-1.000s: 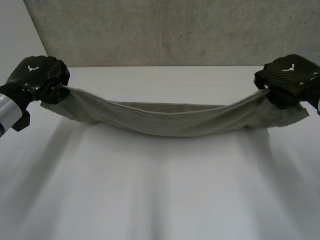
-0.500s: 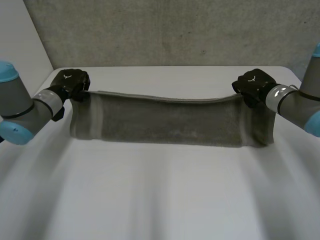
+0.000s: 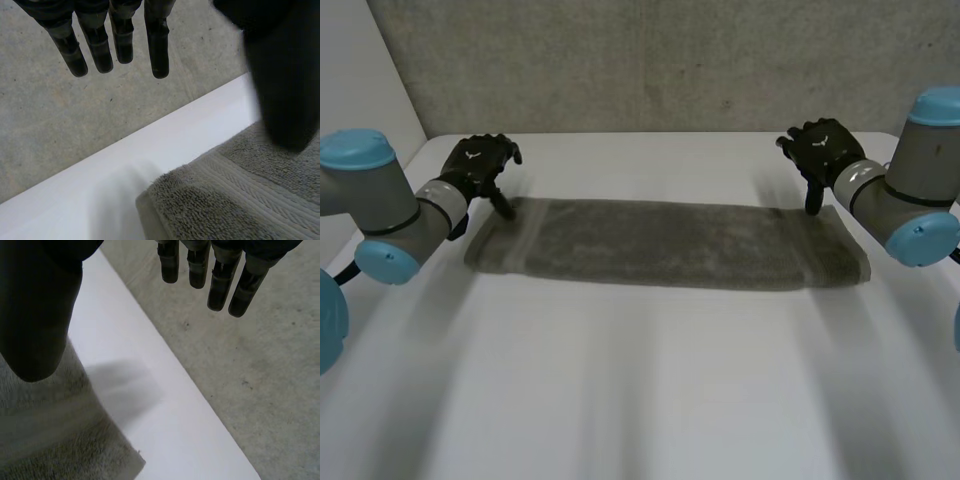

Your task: Fold the towel.

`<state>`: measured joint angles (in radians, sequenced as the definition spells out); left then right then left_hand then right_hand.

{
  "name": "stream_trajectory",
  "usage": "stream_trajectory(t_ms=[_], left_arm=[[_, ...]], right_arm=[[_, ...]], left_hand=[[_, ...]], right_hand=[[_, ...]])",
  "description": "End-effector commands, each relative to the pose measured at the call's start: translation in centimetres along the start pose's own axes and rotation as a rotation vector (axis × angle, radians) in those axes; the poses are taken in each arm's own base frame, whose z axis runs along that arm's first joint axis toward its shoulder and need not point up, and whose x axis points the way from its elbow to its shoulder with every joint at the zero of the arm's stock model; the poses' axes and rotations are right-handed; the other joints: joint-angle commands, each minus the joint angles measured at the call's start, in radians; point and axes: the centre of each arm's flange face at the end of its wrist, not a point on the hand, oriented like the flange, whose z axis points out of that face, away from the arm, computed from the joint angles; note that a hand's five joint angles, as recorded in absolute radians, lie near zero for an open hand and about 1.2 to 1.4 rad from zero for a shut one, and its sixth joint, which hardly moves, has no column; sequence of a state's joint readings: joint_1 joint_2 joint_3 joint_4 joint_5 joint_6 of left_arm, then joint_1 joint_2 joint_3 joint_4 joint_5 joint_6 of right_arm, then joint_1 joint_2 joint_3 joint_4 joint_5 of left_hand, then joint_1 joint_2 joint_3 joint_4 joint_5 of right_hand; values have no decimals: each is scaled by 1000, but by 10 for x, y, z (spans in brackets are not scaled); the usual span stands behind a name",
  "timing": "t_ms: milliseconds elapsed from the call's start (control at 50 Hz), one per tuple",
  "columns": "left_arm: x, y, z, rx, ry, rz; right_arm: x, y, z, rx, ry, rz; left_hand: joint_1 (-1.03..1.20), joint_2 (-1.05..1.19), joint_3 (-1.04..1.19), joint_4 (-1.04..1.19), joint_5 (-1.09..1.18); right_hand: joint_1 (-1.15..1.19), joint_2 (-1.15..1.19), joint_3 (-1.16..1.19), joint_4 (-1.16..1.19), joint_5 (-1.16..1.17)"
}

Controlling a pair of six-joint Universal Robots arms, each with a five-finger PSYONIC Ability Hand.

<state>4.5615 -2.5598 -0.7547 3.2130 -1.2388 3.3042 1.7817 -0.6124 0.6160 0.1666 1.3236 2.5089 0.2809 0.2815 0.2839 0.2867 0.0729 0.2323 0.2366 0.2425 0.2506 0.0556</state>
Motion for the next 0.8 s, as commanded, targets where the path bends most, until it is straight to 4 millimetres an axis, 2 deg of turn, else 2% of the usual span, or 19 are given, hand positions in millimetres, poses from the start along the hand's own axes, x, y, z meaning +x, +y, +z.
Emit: stream_trajectory(t_ms=[20,100,120,160,220,260,280,300,320,340,360,460,520,560,640,700,740,760,800], left_arm=[[3,-11,-18,-59,-1,-21],[7,-22,-42,-98,8,-40],[7,-22,-42,-98,8,-40],[11,-30,-62,-109,10,-45],[13,-33,-70,-111,9,-45],[18,-37,-85,-102,9,-43],[18,-37,-85,-102,9,-42],[20,-37,-91,-96,8,-41],[21,-38,-95,-83,9,-36],[21,-38,-95,-83,9,-36],[23,-38,-99,-71,17,-32],[28,-31,-105,-74,42,-35],[31,-25,-108,-92,51,-43],[34,-18,-109,-105,60,-46],[34,-13,-108,-114,61,-47],[36,-4,-106,-132,64,-51],[36,0,-105,-139,66,-54],[36,2,-104,-142,66,-54],[36,4,-103,-145,67,-55]], right_arm=[[6,-22,-28,9,3,95],[3,-24,-61,-44,-30,124],[3,-24,-61,-44,-30,124],[-7,-18,-79,-89,-60,129],[-12,-14,-86,-115,-75,137],[-14,4,-94,-175,-80,152],[-14,4,-94,-176,-80,152],[-14,14,-97,-207,-85,158],[-16,23,-98,-230,-94,155],[-16,23,-98,-230,-94,155],[-17,31,-99,-248,-95,144],[-25,53,-95,-269,-102,91],[-22,66,-88,-255,-70,72],[-22,76,-82,-238,-50,63],[-22,83,-77,-232,-38,60],[-23,89,-73,-235,-38,62],[-22,94,-70,-240,-33,64],[-22,94,-70,-240,-33,64],[-14,100,-68,-250,-17,69]], left_hand=[[-47,-47,-50,-53,-13],[-44,-44,-47,-50,-10],[-44,-44,-47,-50,-10],[-44,-44,-47,-50,-10],[-29,-30,-32,-35,4],[117,116,114,111,150],[118,117,115,112,151],[225,225,222,219,259],[456,455,453,450,489],[458,458,455,452,492],[624,623,621,618,657],[637,637,634,631,671],[482,481,479,476,515],[256,256,253,250,290],[241,240,238,235,274],[232,231,229,226,266],[223,223,220,217,257],[217,217,214,212,251],[153,153,150,147,187]], right_hand=[[-58,-62,-68,-76,-56],[-58,-62,-68,-76,-56],[-58,-62,-68,-76,-56],[-58,-62,-68,-76,-56],[-58,-62,-68,-76,-56],[-58,-62,-68,-76,-56],[-58,-62,-68,-76,-56],[-58,-62,-68,-76,-56],[-51,-55,-61,-69,-49],[-50,-55,-61,-69,-48],[-13,-17,-23,-31,-10],[23,19,13,5,25],[146,142,136,128,148],[246,241,235,227,248],[346,342,336,328,348],[510,506,500,492,512],[808,804,798,790,810],[810,805,800,791,812],[1061,1057,1051,1043,1063]])
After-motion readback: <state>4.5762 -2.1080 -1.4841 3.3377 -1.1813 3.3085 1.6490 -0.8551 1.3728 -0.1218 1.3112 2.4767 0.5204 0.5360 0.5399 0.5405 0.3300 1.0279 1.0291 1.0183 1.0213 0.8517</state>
